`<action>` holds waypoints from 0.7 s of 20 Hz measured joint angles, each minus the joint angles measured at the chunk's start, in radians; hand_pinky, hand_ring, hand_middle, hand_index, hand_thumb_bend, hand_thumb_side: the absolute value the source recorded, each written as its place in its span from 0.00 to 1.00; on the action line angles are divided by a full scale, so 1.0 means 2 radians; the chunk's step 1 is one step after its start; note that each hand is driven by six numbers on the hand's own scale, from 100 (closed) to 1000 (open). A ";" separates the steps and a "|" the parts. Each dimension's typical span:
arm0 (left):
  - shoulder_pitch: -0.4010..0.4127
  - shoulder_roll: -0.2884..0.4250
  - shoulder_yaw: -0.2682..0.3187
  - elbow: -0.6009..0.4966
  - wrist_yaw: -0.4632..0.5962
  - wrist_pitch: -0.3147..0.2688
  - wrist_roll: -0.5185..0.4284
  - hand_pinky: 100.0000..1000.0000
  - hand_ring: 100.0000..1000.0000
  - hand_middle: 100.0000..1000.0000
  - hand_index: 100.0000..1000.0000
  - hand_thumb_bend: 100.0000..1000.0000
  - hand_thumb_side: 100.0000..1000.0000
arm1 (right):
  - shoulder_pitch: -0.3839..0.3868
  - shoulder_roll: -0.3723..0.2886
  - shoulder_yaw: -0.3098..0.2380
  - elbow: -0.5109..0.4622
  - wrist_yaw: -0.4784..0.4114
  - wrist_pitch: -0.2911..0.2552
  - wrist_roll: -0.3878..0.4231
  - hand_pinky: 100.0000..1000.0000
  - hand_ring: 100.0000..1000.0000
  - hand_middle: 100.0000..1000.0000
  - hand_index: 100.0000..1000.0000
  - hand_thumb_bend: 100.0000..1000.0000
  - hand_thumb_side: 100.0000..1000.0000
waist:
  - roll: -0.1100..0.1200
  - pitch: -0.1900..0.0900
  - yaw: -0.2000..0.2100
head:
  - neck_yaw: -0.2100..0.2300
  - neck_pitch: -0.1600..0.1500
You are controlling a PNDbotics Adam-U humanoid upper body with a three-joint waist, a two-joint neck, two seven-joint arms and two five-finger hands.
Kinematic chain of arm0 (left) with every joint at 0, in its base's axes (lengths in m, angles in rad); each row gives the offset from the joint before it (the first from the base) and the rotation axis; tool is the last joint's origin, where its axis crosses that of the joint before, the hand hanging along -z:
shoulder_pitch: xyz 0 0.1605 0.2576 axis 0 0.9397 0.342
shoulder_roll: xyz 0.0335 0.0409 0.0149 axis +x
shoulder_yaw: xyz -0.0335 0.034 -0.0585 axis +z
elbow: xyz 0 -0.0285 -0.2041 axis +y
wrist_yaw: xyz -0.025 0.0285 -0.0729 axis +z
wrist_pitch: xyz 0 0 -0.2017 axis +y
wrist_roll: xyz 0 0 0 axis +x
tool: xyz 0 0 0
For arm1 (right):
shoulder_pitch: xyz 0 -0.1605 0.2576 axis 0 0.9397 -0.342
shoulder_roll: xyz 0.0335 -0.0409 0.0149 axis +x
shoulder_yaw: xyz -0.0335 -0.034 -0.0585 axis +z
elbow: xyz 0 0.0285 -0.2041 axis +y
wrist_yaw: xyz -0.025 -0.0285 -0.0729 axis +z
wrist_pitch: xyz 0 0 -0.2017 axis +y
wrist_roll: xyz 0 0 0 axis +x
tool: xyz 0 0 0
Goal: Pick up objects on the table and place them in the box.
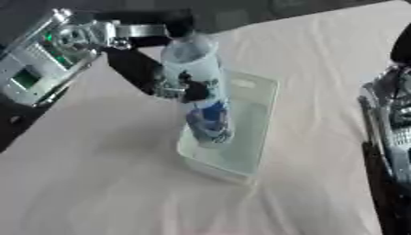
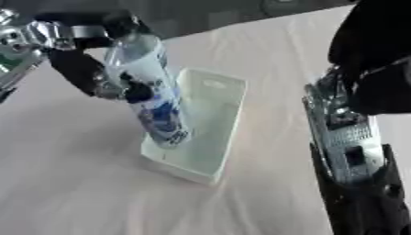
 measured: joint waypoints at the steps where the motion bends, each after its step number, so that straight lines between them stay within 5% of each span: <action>1: 0.000 0.000 0.000 -0.001 -0.009 0.000 -0.018 0.60 0.71 0.82 0.90 0.09 0.84 | 0.000 0.000 0.000 0.000 0.000 0.000 0.000 0.34 0.46 0.51 0.60 0.00 1.00 | 0.000 0.000 0.000 | 0.000 0.000; 6: 0.005 0.000 0.002 -0.003 -0.023 -0.008 -0.050 0.63 0.75 0.85 0.90 0.16 0.83 | 0.000 0.000 0.000 0.000 0.001 0.000 0.000 0.34 0.46 0.51 0.60 0.00 1.00 | 0.000 0.000 0.001 | 0.000 0.000; 14: 0.005 0.000 0.010 -0.004 -0.029 -0.025 -0.012 0.61 0.71 0.81 0.87 0.11 0.78 | 0.000 0.001 0.000 0.000 0.002 0.000 -0.001 0.34 0.46 0.51 0.60 0.00 1.00 | 0.000 0.000 -0.005 | 0.000 -0.001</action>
